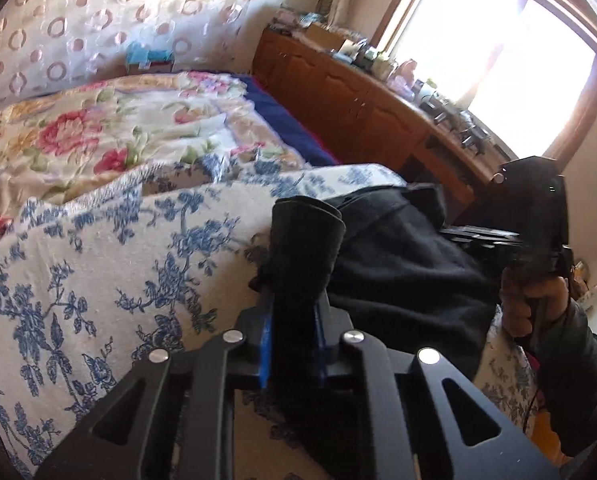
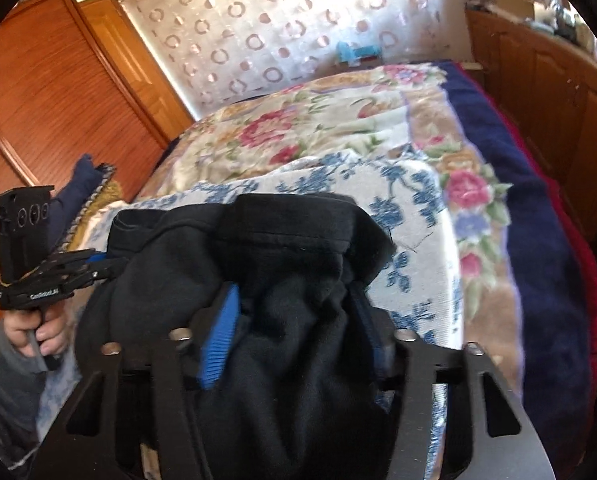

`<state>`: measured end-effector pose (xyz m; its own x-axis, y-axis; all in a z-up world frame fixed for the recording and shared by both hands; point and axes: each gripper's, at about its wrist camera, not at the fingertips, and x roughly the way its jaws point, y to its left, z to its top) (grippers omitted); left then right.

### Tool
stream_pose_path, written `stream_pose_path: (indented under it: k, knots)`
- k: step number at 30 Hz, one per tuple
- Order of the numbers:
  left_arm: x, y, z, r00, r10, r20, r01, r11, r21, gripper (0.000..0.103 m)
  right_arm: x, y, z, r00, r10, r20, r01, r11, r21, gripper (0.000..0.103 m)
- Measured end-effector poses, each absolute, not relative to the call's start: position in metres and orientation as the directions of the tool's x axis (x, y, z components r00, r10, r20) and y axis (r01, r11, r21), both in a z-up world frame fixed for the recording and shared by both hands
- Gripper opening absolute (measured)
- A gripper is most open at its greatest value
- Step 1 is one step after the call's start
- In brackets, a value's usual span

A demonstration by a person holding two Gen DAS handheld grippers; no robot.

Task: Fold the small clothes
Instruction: 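Lift the folded black shirt with both grippers off the bed, then carry the shirt with both grippers onto the stack of folded clothes, release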

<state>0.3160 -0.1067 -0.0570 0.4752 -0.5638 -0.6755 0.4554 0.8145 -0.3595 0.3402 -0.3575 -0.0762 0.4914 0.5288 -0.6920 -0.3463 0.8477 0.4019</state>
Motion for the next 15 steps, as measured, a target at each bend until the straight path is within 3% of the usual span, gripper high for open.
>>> stream_pose_path:
  k: [6, 15]
  knots:
    - [0.292, -0.103, -0.024, 0.532, -0.580, -0.617, 0.482, 0.806, -0.343, 0.009, 0.325, -0.348, -0.062, 0.527, 0.501, -0.686, -0.366, 0.863, 0.349, 0.019]
    - [0.248, -0.082, 0.036, 0.617, -0.610, -0.497, 0.519, 0.790, -0.326, 0.009, 0.293, -0.325, -0.005, 0.666, 0.456, -0.591, -0.401, 0.886, 0.233, 0.017]
